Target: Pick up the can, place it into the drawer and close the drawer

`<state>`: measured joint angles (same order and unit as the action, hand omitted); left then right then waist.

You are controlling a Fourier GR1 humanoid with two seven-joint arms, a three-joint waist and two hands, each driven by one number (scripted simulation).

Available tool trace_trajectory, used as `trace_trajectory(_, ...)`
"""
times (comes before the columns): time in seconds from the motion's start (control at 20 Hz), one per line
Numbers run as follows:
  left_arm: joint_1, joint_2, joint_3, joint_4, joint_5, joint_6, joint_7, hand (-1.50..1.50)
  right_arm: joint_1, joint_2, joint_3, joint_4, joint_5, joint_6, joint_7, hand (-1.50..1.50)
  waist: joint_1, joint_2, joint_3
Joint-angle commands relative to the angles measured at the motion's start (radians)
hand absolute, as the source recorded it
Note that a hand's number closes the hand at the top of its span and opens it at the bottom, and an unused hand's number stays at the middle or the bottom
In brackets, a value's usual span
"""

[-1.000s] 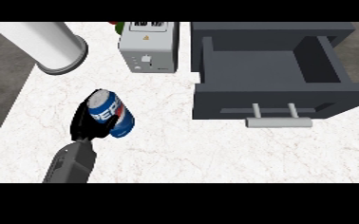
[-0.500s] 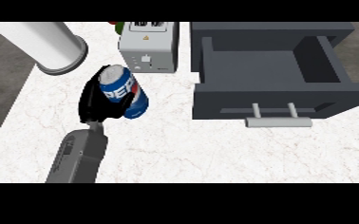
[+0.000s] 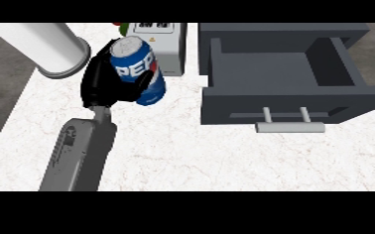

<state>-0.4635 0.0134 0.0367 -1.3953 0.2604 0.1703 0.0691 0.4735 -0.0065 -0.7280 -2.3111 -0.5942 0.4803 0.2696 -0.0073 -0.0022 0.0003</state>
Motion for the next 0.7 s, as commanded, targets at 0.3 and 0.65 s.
trace_trajectory(0.3, -0.253, -0.013, -0.075, 0.035, -0.072, 0.192, 0.117, 1.5, 0.024, -0.004, -0.015, 0.06, 0.0, 0.061, -0.058, -1.5, -0.011, 0.002, 0.0)
trace_trajectory(0.65, -0.379, -0.013, -0.158, 0.155, 0.002, 0.309, 0.109, 1.5, -0.026, -0.004, 0.02, 0.033, 0.023, 0.006, -0.009, -1.5, -0.011, 0.003, 0.0)
